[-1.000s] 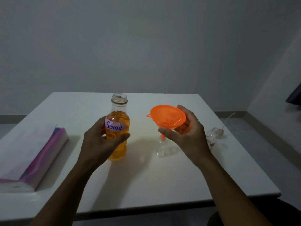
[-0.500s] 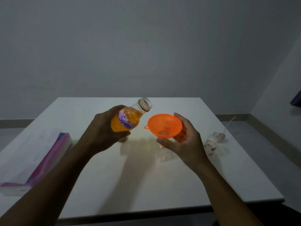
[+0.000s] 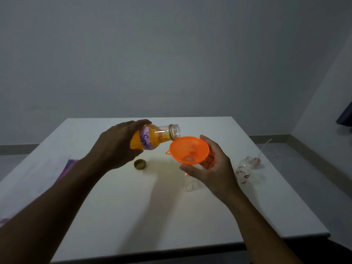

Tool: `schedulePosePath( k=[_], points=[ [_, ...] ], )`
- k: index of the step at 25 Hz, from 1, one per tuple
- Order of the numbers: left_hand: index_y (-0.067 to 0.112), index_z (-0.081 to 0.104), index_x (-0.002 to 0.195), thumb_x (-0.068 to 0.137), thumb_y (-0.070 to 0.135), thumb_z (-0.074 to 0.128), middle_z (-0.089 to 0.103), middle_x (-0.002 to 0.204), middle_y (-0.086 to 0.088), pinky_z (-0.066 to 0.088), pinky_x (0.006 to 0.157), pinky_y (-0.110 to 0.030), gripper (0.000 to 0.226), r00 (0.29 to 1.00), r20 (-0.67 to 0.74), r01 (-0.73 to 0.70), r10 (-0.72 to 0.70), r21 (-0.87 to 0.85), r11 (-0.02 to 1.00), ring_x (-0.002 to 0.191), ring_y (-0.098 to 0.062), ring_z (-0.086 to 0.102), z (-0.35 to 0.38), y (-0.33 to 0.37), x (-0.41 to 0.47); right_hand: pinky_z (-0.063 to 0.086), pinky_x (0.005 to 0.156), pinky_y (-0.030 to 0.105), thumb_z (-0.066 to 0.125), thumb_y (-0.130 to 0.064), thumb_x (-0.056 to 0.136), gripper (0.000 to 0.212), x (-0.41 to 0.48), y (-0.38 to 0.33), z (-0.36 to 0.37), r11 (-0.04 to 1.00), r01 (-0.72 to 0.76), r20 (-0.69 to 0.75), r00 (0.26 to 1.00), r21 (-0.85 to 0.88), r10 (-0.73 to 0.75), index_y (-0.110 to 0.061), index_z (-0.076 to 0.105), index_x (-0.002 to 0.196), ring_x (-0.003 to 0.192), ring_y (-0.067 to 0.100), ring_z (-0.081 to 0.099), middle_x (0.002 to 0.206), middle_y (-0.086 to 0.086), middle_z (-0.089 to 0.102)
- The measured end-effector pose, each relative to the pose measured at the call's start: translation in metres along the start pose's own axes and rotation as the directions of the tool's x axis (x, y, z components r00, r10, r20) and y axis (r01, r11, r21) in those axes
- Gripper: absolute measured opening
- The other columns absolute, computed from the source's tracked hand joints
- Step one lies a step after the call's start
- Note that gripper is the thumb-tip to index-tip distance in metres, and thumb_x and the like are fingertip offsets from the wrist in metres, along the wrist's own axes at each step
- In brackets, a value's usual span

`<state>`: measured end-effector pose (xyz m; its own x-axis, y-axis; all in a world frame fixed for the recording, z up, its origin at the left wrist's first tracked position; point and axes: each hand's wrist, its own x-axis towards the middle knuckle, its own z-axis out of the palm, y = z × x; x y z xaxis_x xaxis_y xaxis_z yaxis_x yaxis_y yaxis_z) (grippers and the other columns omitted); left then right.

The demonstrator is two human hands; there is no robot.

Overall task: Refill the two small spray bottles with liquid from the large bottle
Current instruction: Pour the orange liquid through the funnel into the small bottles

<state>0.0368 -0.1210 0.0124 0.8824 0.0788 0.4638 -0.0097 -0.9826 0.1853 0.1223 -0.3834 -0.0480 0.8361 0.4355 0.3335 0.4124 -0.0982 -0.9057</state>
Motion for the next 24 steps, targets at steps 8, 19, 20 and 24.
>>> schedulePosePath(
  k=[8, 19, 20, 24],
  points=[
    [0.03, 0.045, 0.136, 0.066, 0.025, 0.084, 0.065, 0.122, -0.001, 0.054, 0.077, -0.04, 0.08, 0.998, -0.032, -0.059, 0.062, 0.088, 0.994, 0.105, -0.029, 0.062, 0.0015, 0.0056, 0.0039, 0.056, 0.09, 0.019, 0.088, -0.041, 0.061, 0.095, 0.0006, -0.0003, -0.002, 0.999, 0.001, 0.019, 1.0, 0.032, -0.002, -0.034, 0.041, 0.142, 0.121, 0.002, 0.054, 0.13, -0.03, 0.048],
    [0.028, 0.046, 0.135, 0.065, 0.02, 0.084, 0.066, 0.121, -0.004, 0.054, 0.079, -0.043, 0.081, 0.995, -0.05, -0.083, 0.09, 0.127, 0.988, 0.103, -0.032, 0.062, 0.0043, 0.0077, 0.0043, 0.056, 0.092, 0.022, 0.092, -0.034, 0.061, 0.094, 0.0012, 0.002, -0.0029, 0.998, -0.002, 0.025, 1.0, 0.057, 0.001, -0.031, 0.044, 0.142, 0.123, 0.007, 0.055, 0.135, -0.018, 0.053],
    [0.029, 0.045, 0.135, 0.065, 0.02, 0.084, 0.066, 0.121, -0.004, 0.054, 0.079, -0.043, 0.081, 0.995, -0.051, -0.083, 0.09, 0.127, 0.988, 0.103, -0.032, 0.062, 0.0039, 0.0081, 0.0042, 0.057, 0.092, 0.024, 0.092, -0.036, 0.06, 0.095, 0.0013, 0.0022, -0.0032, 0.998, -0.004, 0.026, 1.0, 0.059, 0.003, -0.031, 0.044, 0.143, 0.124, 0.007, 0.055, 0.135, -0.018, 0.053],
    [0.029, 0.046, 0.135, 0.065, 0.021, 0.084, 0.066, 0.121, -0.003, 0.054, 0.079, -0.043, 0.08, 0.995, -0.054, -0.079, 0.086, 0.13, 0.988, 0.103, -0.031, 0.062, 0.0043, 0.009, 0.0039, 0.057, 0.091, 0.023, 0.089, -0.044, 0.058, 0.1, 0.0014, 0.0023, -0.0029, 0.999, -0.006, 0.03, 1.0, 0.053, 0.004, -0.031, 0.043, 0.145, 0.123, 0.006, 0.055, 0.134, -0.023, 0.051]
  ],
)
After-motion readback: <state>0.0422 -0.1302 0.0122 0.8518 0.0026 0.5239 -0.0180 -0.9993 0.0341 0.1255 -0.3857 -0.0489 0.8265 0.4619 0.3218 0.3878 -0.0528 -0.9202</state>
